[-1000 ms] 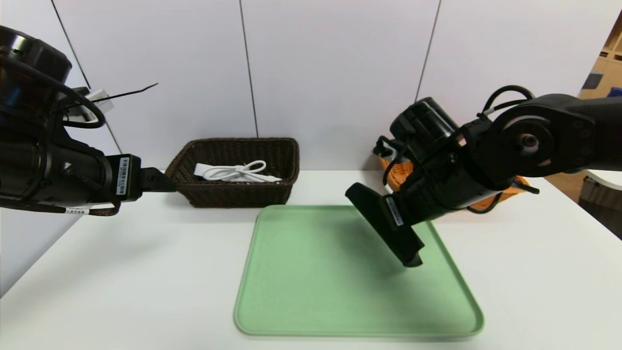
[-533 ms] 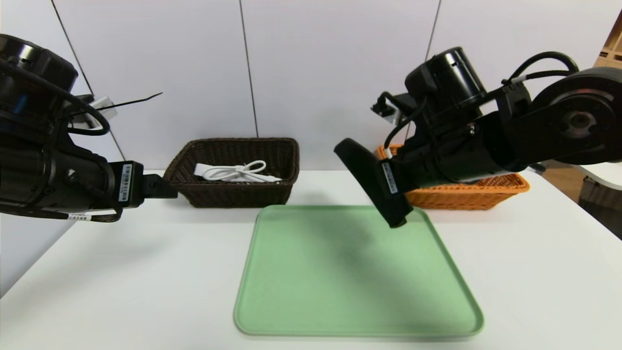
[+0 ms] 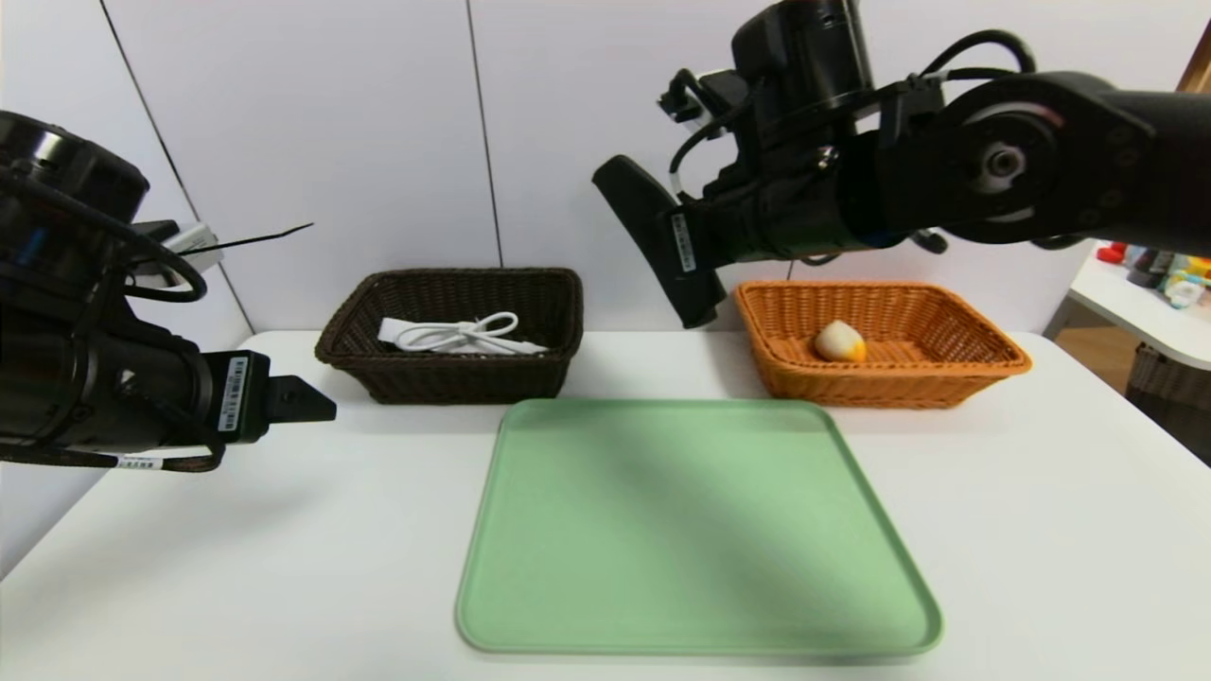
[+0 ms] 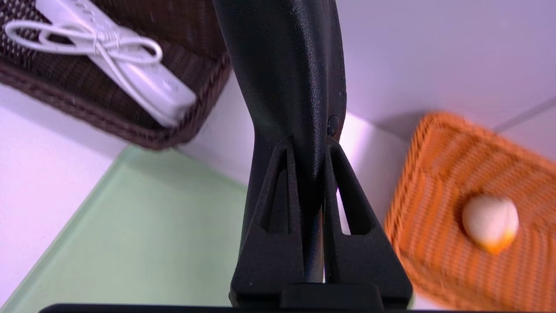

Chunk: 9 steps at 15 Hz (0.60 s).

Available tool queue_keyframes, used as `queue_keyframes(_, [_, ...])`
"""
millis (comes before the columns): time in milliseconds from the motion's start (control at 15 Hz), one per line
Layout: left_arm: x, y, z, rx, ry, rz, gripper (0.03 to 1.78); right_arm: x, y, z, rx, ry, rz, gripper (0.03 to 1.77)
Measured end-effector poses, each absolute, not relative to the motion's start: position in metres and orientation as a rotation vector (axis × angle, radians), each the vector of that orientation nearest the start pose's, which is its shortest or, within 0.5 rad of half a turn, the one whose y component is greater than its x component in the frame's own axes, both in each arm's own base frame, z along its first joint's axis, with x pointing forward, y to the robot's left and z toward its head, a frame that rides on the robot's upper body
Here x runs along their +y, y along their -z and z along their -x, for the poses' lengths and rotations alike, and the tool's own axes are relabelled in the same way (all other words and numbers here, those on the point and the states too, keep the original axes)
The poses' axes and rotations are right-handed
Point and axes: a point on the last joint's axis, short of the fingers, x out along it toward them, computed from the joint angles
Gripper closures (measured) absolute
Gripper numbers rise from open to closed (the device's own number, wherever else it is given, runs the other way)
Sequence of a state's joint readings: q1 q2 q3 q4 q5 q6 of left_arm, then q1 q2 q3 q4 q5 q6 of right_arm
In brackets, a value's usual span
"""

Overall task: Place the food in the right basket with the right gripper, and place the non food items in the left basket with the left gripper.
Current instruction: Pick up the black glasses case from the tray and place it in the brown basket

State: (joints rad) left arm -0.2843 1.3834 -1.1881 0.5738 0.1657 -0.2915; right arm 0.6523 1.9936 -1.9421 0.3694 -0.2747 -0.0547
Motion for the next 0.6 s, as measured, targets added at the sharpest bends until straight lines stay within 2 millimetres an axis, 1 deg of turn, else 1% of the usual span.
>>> queue_keyframes(267, [-0.05, -0.255, -0.185, 0.783, -0.008, 0.114, 0.12, 0.265, -0.278, -0.346, 0.23, -0.397, 0.272, 1.61])
queue_keyframes(467, [-0.047, -0.248, -0.174, 0.798, -0.014, 0.11, 0.12, 0.281, -0.27, -0.356, 0.138, -0.411, 0.275, 1.61])
queue_keyframes(600, [-0.045, -0.246, -0.168, 0.798, -0.018, 0.115, 0.12, 0.293, -0.268, -0.357, 0.063, -0.43, 0.288, 1.61])
